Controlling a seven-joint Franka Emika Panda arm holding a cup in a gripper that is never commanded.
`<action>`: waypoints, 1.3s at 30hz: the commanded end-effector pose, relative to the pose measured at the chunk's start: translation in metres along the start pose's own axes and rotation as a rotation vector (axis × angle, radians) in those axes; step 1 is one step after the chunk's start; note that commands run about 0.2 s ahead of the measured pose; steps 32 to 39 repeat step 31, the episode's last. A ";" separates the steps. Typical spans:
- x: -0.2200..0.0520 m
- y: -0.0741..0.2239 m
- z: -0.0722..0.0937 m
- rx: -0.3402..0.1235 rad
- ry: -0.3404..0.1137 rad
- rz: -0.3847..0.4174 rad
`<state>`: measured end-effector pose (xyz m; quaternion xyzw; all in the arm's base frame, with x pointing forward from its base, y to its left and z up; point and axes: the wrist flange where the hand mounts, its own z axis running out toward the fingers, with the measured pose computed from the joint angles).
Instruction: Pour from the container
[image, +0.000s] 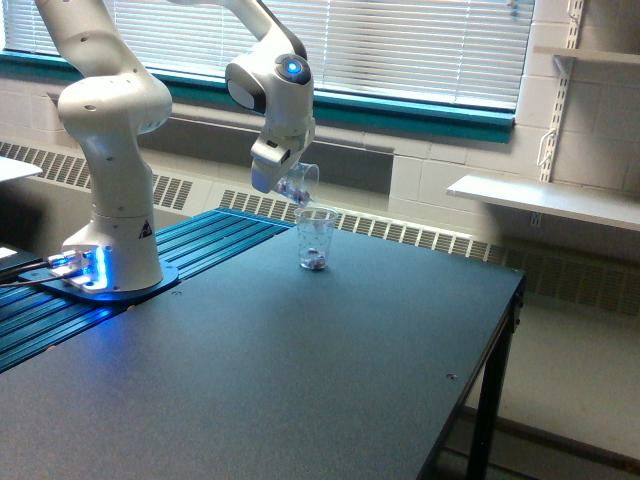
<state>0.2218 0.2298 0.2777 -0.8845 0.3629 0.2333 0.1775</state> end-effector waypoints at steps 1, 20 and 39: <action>0.001 0.000 0.003 -0.005 -0.004 0.013; -0.003 -0.008 0.004 -0.020 0.025 -0.014; -0.005 -0.016 -0.001 -0.004 0.051 -0.023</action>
